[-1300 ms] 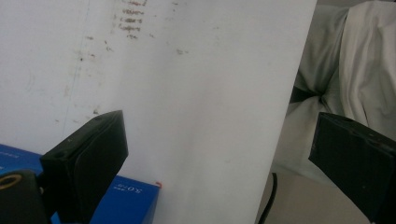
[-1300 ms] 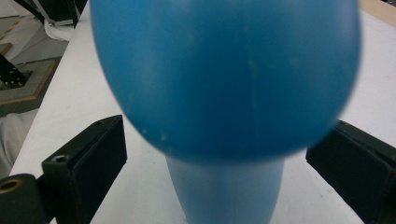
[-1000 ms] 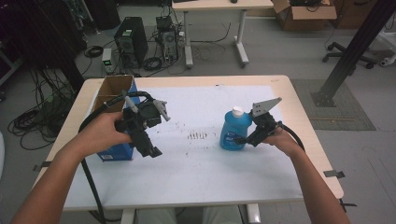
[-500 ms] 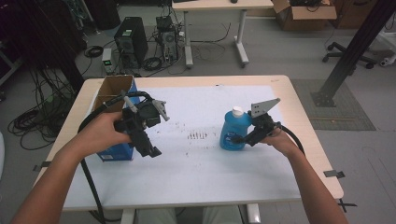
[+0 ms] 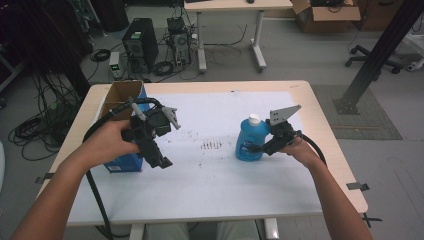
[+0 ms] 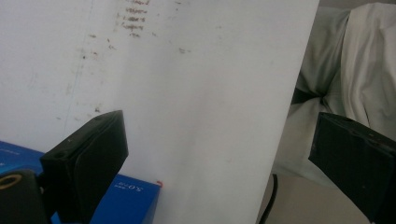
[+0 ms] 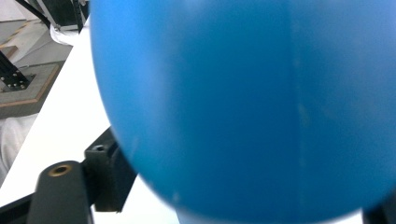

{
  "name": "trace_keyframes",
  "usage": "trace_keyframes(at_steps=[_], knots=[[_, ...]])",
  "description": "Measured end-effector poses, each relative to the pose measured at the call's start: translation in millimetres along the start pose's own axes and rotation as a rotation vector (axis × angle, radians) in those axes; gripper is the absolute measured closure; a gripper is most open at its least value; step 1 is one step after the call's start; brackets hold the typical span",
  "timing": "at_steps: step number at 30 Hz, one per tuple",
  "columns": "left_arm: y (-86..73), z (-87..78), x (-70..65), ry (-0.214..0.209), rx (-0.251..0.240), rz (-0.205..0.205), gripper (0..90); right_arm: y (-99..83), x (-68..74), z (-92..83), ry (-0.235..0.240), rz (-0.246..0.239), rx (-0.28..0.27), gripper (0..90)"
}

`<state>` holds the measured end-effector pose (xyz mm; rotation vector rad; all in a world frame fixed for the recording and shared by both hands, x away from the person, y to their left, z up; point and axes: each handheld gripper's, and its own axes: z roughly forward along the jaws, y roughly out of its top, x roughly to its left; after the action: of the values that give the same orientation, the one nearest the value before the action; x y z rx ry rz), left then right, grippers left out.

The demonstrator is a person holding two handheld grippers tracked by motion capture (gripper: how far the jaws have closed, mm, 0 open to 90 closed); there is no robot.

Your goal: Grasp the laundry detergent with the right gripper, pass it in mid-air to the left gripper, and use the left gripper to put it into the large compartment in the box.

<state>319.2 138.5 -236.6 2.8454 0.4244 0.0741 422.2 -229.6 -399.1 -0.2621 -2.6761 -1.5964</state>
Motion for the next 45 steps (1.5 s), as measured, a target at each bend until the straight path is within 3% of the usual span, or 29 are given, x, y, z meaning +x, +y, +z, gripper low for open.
trace_keyframes(at_steps=[23, 34, 38, 45], knots=[[0.7, 2.1, 2.0, -0.001, 0.002, -0.004, 4.6, -2.8, -3.1, -2.6, 0.01, -0.018, -0.013, 41.2], [-0.5, 2.2, 3.4, 0.0, 0.0, -0.003, 4.6, -1.2, -1.2, -3.2, 0.005, -0.043, -0.019, 43.8], [-0.7, 1.2, 3.8, 0.003, 0.0, -0.005, 4.6, 6.3, 0.1, -10.8, 0.006, -0.045, -0.062, 43.9], [3.7, -2.5, 1.3, 0.01, -0.011, 0.005, 4.6, 29.1, 10.3, -24.9, -0.007, -0.081, -0.063, 43.8]])
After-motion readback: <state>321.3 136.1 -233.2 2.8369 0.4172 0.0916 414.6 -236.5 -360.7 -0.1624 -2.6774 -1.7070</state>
